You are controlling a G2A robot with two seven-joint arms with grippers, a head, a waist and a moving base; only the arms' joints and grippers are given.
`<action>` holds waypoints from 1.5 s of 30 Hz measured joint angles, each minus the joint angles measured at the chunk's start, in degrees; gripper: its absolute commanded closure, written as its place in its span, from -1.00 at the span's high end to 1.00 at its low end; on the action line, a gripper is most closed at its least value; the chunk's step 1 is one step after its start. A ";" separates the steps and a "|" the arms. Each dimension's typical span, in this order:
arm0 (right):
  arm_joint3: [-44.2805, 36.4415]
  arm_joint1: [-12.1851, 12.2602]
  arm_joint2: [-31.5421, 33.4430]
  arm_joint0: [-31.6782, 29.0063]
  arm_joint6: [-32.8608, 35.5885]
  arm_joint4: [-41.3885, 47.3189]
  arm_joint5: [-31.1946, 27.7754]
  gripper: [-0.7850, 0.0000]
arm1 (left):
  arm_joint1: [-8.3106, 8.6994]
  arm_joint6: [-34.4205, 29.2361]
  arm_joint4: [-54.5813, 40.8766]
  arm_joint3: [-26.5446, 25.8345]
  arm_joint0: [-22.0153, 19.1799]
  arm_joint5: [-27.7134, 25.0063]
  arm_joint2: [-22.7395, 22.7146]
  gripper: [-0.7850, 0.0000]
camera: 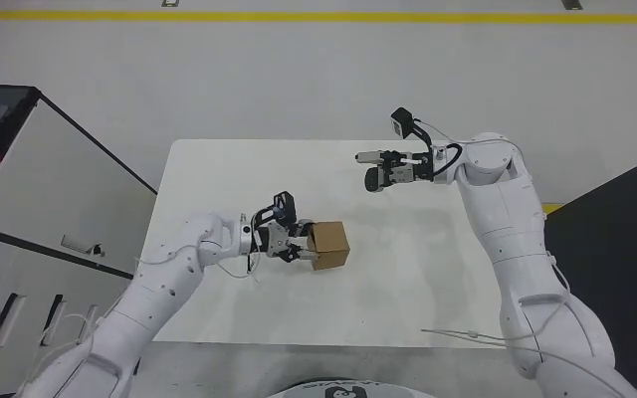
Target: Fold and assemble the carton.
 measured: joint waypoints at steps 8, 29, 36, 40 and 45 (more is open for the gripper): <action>0.00 0.00 0.00 0.00 0.00 0.00 0.00 1.00 | 1.99 21.59 10.65 7.70 -8.82 0.00 13.18 -1.00; 0.00 0.00 0.00 0.00 0.00 0.00 0.00 1.00 | 2.43 40.99 24.42 7.33 -9.07 3.31 14.52 -1.00; 0.00 0.00 0.00 0.00 0.00 0.00 0.00 1.00 | 0.47 50.32 33.26 13.11 -11.93 8.40 17.64 -1.00; 0.00 0.00 0.00 0.00 0.00 0.00 0.00 1.00 | -0.74 53.39 35.74 16.24 -13.67 9.01 19.32 -1.00; 0.00 0.00 0.00 0.00 0.00 0.00 0.00 1.00 | -1.08 52.87 35.85 17.68 -14.13 10.42 19.38 -1.00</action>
